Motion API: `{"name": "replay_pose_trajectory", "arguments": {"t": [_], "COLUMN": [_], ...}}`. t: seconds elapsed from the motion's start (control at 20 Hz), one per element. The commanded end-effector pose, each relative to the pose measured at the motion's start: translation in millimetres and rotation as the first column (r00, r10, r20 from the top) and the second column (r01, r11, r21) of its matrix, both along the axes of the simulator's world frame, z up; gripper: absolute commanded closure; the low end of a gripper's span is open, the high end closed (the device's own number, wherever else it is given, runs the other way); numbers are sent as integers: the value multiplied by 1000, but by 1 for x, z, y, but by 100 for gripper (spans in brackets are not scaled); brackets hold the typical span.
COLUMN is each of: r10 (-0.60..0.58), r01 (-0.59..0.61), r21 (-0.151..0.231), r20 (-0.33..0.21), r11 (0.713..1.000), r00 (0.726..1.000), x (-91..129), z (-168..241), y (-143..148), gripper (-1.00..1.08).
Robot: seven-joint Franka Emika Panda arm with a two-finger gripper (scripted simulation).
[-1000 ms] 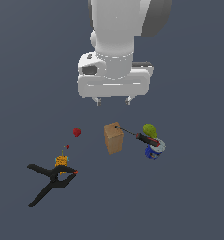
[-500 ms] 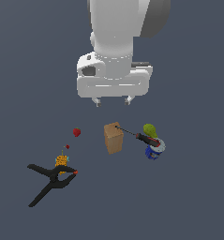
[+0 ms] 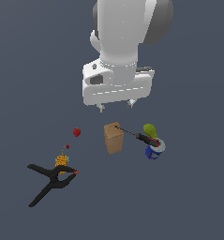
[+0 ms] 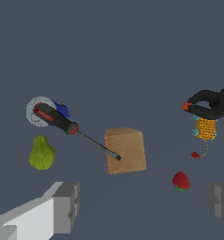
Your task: Pick up a designated object from a clutter of objects.
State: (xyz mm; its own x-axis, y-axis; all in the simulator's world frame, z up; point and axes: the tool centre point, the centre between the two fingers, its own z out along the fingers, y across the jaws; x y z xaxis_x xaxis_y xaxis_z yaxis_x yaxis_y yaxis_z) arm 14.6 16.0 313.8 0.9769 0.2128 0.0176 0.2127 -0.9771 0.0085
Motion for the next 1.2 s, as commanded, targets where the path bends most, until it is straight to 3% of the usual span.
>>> {"name": "replay_pose_trajectory", "arguments": {"t": [0.0,0.25,0.55,0.85,1.15], "r10": [59,205,382,546,692], "r01": [-59,-205,-382,-547,-692], "r21": [-2,-7,-9,-9,-6], "r20": [-2,-6,-12,-17,-20], "r11": [998,979,924,837,722], "r00": [998,979,924,837,722], "x": [2,6,9,12,13], "z": [-6,-21,-40,-59,-79], "y": [5,17,32,48,65], "gripper": [-92,-92,-92,-92,-92]}}
